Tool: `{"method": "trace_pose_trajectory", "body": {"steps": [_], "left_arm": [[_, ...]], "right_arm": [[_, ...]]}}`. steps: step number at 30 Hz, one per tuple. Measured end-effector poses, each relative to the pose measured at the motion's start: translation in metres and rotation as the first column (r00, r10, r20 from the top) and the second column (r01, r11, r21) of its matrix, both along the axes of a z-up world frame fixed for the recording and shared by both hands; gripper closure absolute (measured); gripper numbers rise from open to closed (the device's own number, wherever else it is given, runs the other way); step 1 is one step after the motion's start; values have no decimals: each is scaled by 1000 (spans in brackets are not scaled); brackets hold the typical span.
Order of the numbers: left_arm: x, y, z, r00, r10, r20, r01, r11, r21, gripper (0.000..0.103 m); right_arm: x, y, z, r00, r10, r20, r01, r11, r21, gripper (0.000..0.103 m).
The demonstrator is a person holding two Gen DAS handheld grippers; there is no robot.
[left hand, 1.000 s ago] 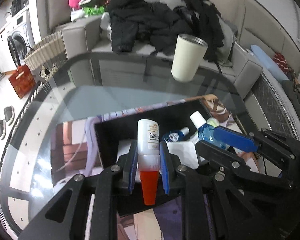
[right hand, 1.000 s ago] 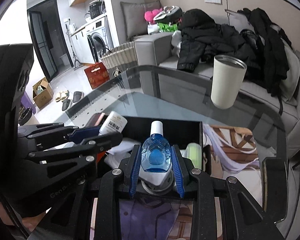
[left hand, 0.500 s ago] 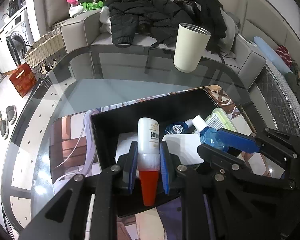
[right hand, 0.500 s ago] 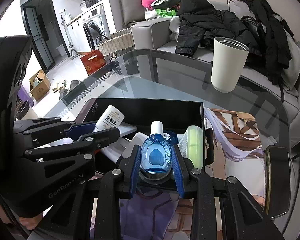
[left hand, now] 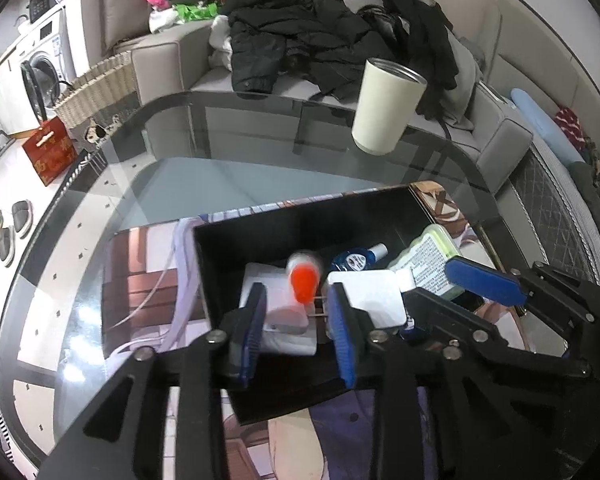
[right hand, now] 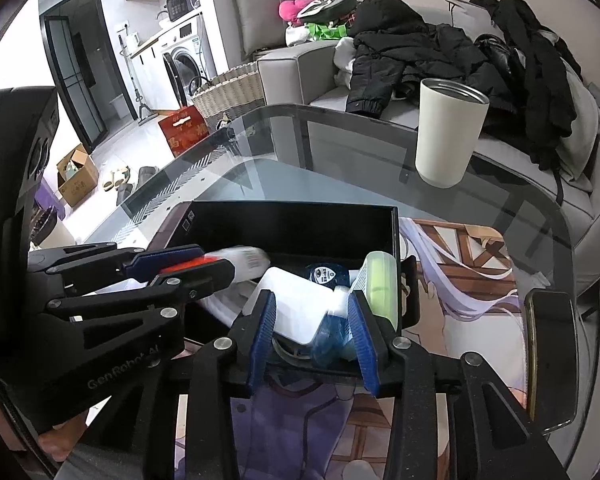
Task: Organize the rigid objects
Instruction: 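Lower both bottles into the black box and open both grippers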
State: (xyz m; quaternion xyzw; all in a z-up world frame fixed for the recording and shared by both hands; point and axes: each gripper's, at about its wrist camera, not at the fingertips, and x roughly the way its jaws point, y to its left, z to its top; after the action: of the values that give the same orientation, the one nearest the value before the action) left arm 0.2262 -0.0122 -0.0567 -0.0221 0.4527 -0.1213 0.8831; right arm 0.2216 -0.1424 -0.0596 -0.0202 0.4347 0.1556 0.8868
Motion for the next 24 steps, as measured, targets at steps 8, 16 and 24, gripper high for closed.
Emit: {"method": "trace_pose_trajectory", "body": {"steps": [8,16,24], "left_arm": [[-14,4,17,997,17,72,-15,999,-28,58],[-37,4,42,974,31,226,-28,999,-14,54],[-75,11,73,901,44,431,-45,999,-6,52]], "right_arm": [[-14,-8,16,998,-7,60,5,1000,23,58],[-42,-9,38,982,16,187,-25,999,45,57],[-82,-6,71,916,54,398,-79,996,48,56]]}}
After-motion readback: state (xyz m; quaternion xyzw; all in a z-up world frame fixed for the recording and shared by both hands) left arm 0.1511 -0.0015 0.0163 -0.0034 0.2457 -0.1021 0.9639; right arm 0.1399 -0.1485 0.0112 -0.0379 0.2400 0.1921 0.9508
